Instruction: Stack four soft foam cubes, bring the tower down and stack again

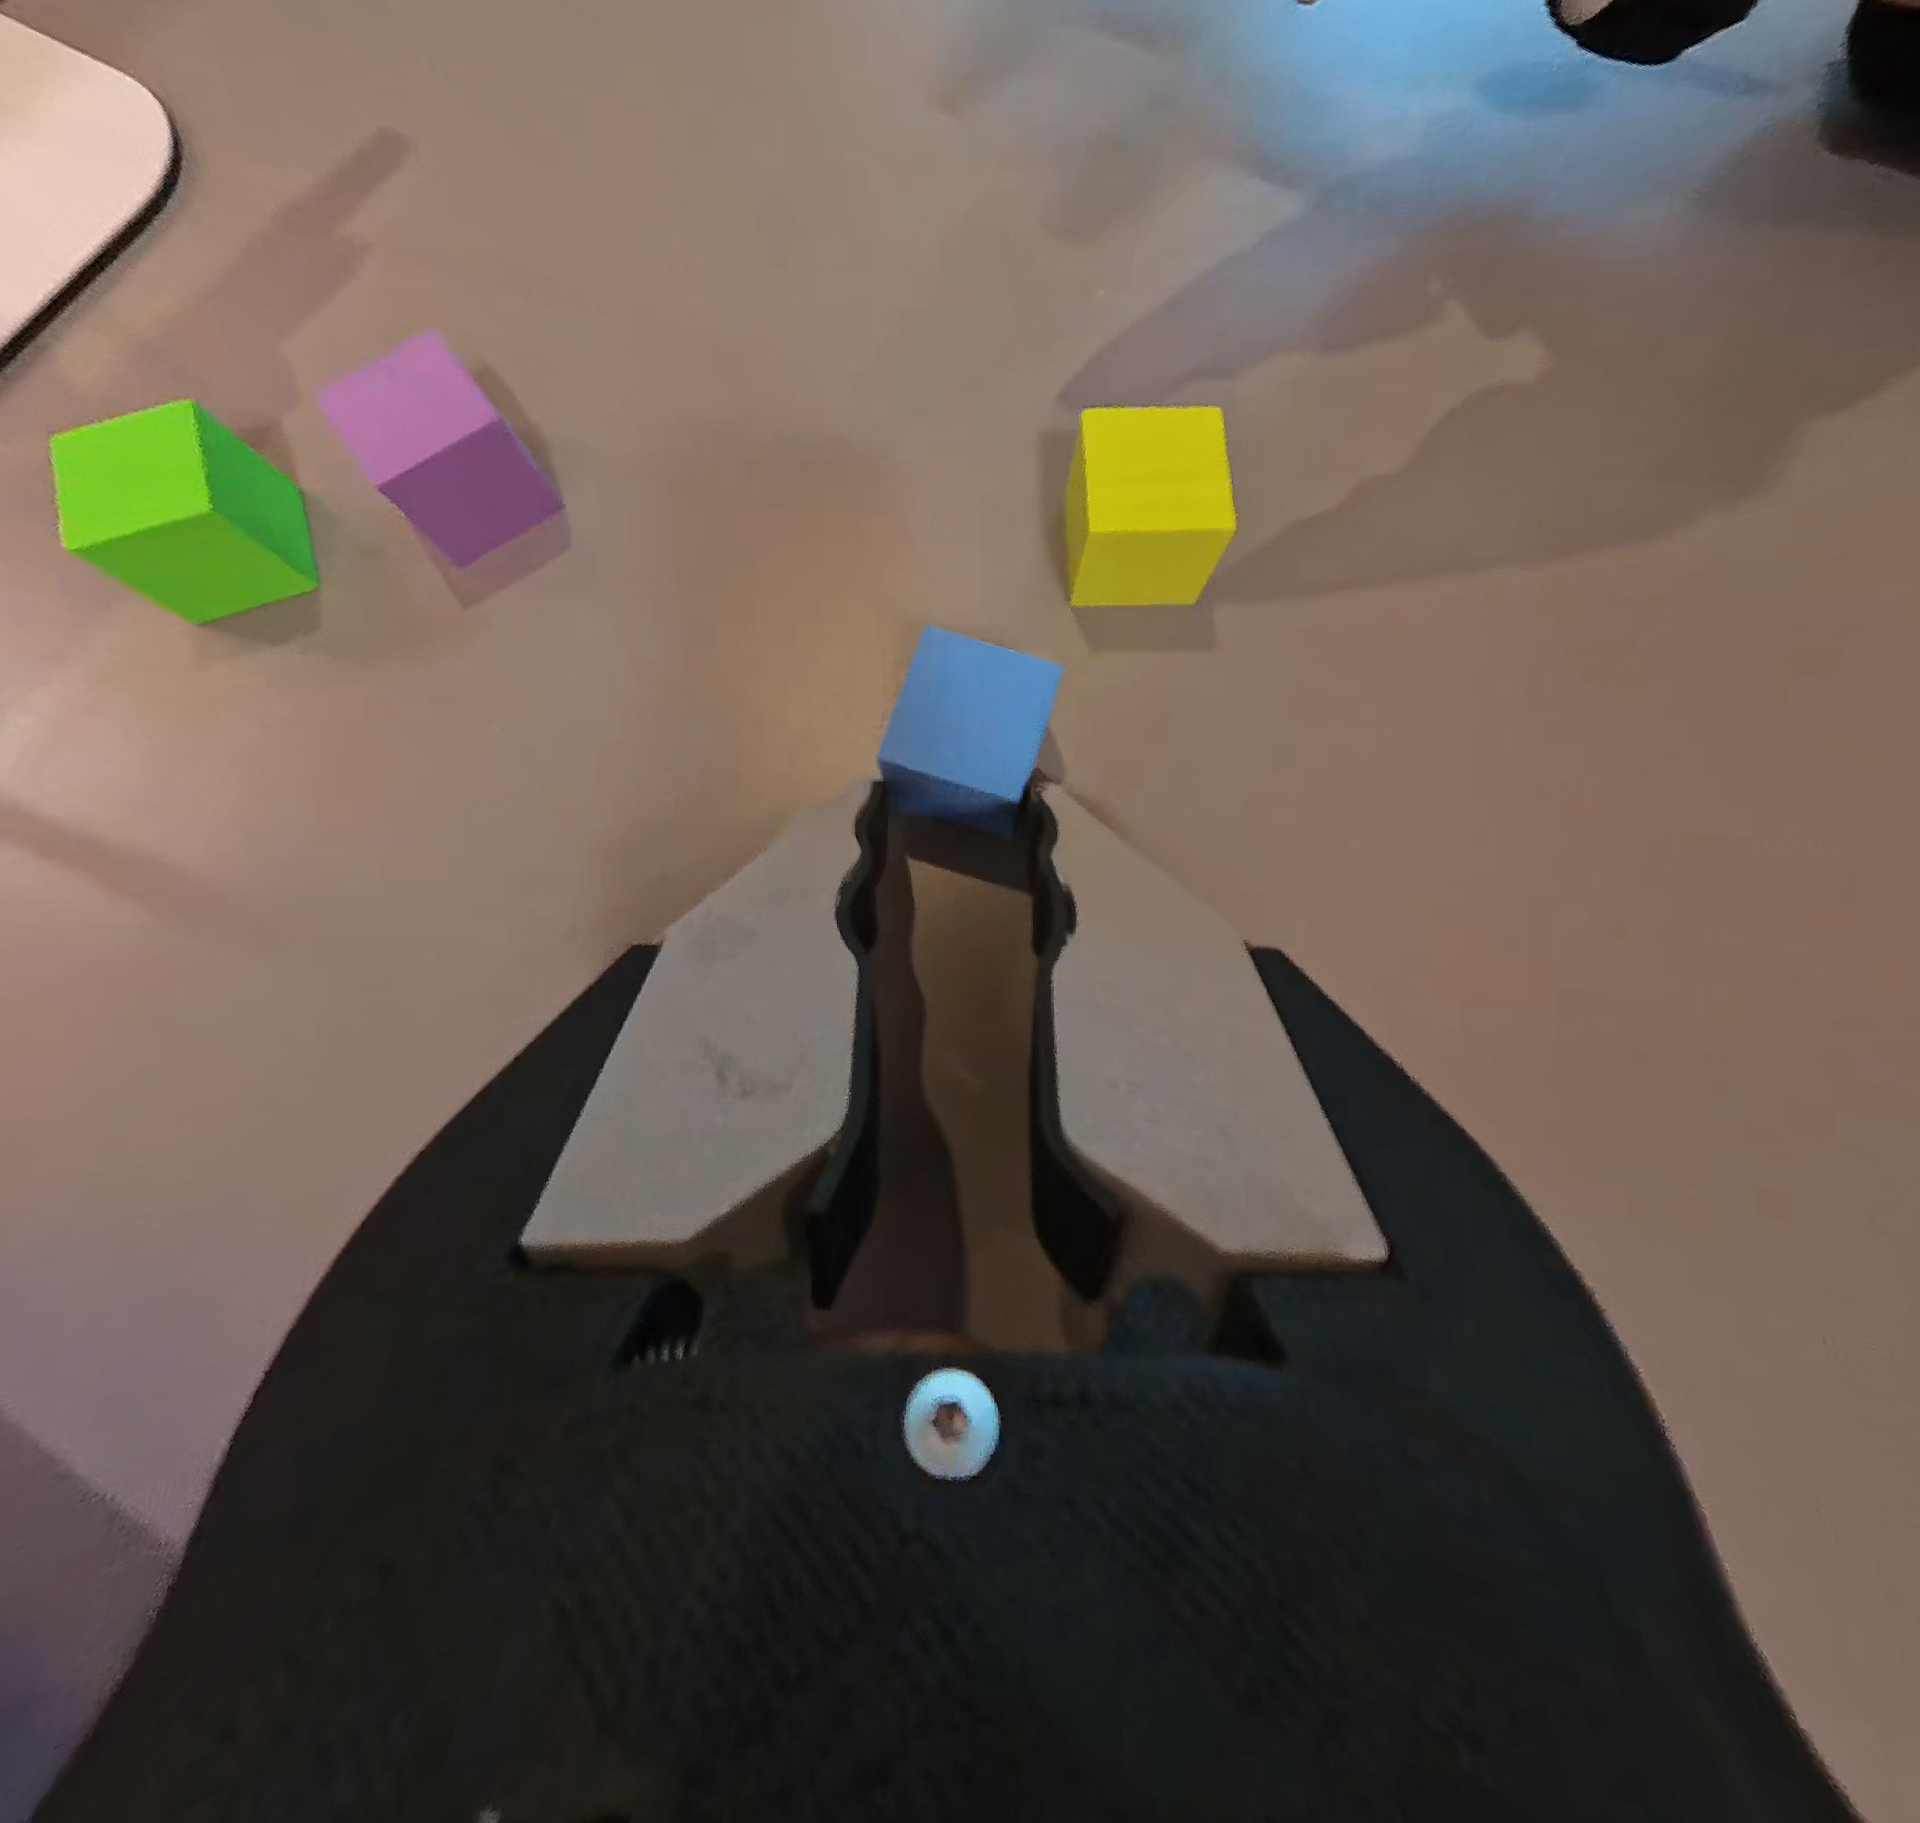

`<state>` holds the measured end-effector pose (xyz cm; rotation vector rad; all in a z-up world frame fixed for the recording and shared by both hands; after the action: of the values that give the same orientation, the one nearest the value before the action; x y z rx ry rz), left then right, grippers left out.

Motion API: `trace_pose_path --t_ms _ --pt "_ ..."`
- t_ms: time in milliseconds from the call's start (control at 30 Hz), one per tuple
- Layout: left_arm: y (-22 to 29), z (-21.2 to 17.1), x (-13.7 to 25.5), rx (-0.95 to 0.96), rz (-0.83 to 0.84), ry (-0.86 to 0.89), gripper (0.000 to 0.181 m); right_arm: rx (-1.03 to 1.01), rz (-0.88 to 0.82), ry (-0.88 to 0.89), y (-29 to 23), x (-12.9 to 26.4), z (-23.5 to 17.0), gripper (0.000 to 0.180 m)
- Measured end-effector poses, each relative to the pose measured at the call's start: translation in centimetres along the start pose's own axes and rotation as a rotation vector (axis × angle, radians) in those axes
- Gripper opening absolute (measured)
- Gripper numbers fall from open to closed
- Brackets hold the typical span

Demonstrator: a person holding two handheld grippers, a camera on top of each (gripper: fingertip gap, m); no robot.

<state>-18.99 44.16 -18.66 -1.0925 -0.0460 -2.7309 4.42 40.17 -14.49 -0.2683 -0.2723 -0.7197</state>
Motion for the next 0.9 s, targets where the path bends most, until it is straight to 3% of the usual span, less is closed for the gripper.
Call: trace_pose_path --t_ms 900 --pt "4.2 1.1 -0.5 -0.132 -0.147 -0.032 0.025 0.003 -0.026 -0.024 0.4 -0.3 -0.7 0.046"
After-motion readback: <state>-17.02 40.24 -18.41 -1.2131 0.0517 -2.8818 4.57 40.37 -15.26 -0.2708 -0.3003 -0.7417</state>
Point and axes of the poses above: each gripper's, where its closed fingertips meet, x back along the fingers, z out of its top, y = z × x across the jaws, the point moved 10 cm from there along x, back along the fingers, and after that the axes turned 4 degrees about -x, right-handed, at the moved point
